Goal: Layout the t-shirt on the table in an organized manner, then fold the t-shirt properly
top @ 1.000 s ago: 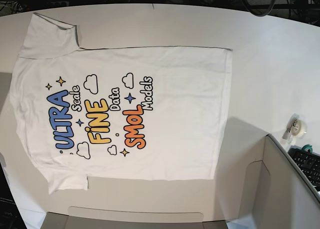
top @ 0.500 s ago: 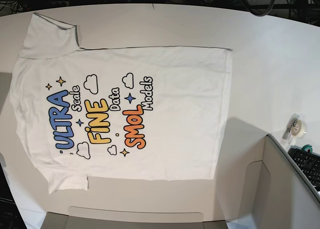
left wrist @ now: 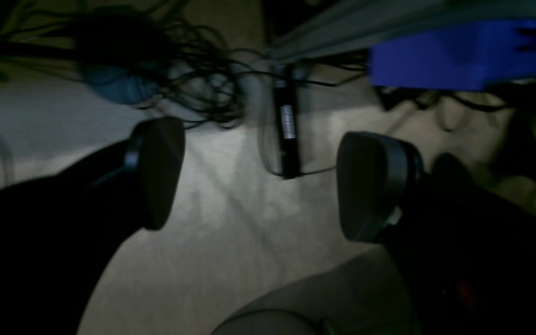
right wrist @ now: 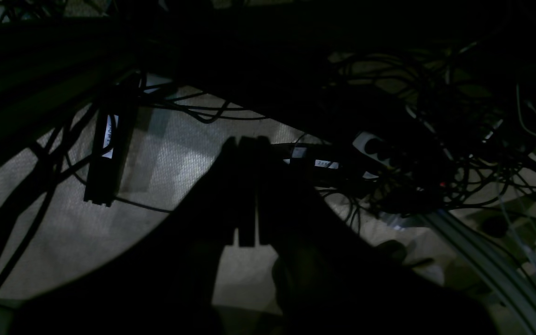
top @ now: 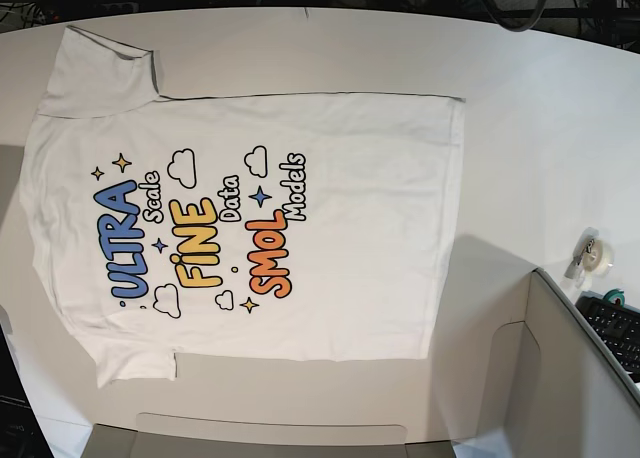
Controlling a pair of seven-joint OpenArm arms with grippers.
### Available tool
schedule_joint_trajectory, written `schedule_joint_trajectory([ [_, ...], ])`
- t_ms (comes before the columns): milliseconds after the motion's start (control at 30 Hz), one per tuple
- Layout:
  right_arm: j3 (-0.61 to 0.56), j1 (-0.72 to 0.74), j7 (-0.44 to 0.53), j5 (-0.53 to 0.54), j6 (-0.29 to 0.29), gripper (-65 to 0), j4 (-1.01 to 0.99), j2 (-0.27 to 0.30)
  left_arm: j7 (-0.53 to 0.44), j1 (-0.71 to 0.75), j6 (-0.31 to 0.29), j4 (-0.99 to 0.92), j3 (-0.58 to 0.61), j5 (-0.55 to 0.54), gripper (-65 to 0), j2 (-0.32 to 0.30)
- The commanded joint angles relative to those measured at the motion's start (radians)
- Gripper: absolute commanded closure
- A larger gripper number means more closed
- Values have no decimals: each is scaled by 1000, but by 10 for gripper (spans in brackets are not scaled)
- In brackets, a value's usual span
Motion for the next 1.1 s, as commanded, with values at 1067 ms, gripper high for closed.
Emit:
schedule_joint_trajectory([
  [1067,1,3,6,0,-2,0,2,-2,-14,-255,2,-413,42,-4,-485,-8],
])
